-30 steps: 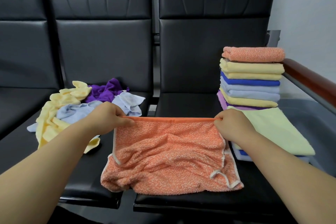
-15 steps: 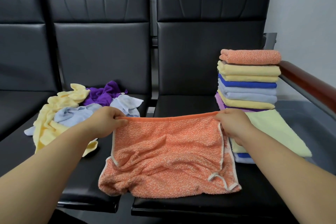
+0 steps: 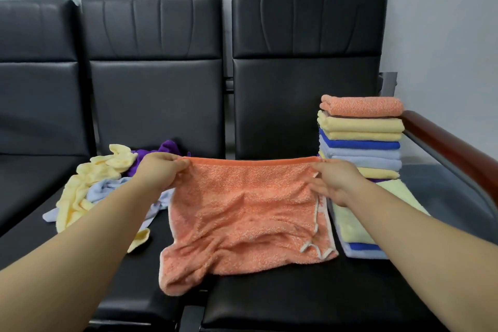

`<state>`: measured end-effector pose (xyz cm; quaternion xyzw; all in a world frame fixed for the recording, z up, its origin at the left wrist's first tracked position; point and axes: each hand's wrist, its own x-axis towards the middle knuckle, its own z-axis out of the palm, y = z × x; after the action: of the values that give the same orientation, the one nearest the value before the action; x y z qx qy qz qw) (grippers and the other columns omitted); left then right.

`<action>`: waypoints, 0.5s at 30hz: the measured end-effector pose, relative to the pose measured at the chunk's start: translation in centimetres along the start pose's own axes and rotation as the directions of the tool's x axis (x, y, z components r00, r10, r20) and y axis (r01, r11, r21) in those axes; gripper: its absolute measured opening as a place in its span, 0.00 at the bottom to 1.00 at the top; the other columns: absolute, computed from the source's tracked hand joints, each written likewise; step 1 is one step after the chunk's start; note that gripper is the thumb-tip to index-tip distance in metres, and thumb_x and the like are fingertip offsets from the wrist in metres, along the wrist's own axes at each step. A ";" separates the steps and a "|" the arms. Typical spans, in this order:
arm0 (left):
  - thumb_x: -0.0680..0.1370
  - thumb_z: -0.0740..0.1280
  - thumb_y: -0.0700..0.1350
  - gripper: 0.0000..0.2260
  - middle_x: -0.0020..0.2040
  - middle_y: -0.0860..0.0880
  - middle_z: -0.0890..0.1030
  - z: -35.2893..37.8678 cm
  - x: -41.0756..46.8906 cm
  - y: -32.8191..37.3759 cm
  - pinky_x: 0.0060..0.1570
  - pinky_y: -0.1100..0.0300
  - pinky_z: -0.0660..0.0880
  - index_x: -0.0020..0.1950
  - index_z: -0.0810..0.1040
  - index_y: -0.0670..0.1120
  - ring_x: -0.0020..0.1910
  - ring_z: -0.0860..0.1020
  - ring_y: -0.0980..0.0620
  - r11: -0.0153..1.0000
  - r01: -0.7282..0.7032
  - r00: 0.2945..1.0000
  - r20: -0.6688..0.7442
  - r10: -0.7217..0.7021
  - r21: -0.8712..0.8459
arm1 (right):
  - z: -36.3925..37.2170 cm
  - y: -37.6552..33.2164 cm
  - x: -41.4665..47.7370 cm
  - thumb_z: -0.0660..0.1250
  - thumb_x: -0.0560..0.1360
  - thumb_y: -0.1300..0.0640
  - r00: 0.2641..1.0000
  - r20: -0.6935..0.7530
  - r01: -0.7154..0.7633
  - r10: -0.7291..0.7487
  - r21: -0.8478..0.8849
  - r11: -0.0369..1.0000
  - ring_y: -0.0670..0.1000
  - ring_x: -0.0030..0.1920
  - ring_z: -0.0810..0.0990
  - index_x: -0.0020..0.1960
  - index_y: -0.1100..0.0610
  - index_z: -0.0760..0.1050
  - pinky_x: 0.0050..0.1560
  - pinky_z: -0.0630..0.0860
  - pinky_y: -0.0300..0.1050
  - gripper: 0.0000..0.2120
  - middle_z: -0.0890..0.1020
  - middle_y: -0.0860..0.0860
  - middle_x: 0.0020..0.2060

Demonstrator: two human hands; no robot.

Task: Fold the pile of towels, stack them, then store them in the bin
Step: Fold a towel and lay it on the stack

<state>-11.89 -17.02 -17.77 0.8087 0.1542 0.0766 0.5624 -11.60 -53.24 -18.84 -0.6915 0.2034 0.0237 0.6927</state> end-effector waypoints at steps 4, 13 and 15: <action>0.78 0.73 0.42 0.05 0.44 0.40 0.87 -2.0 1.5 5.5 0.59 0.44 0.81 0.44 0.85 0.43 0.46 0.85 0.44 0.955 -0.225 0.973 -0.098 0.210 -0.190 | 0.5 -6.9 -0.6 0.64 0.85 0.62 0.962 0.043 0.259 -0.270 0.172 0.950 0.52 0.56 0.84 0.63 0.57 0.77 0.62 0.79 0.47 0.09 0.82 0.59 0.63; 0.79 0.71 0.41 0.09 0.31 0.49 0.79 -4.0 -1.7 4.9 0.32 0.61 0.74 0.39 0.84 0.48 0.29 0.75 0.53 0.906 -0.378 0.926 -0.062 0.373 -0.190 | -3.1 -6.0 -3.6 0.67 0.83 0.53 0.855 -0.001 0.505 -0.519 -0.233 0.831 0.54 0.40 0.79 0.55 0.60 0.83 0.44 0.75 0.52 0.10 0.82 0.53 0.39; 0.79 0.71 0.40 0.08 0.31 0.51 0.78 -3.1 -2.6 1.4 0.31 0.63 0.72 0.39 0.83 0.46 0.30 0.74 0.55 0.943 -0.334 0.943 0.001 0.334 -0.017 | -3.7 -2.3 -3.4 0.67 0.81 0.53 0.872 0.014 0.444 -0.490 -0.446 0.777 0.60 0.41 0.79 0.46 0.61 0.80 0.45 0.76 0.57 0.12 0.83 0.56 0.38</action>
<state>-15.07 -15.60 -15.23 0.8185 0.0134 0.1704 0.5485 -14.88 -56.03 -15.49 -0.8573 0.0503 -0.1396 0.4930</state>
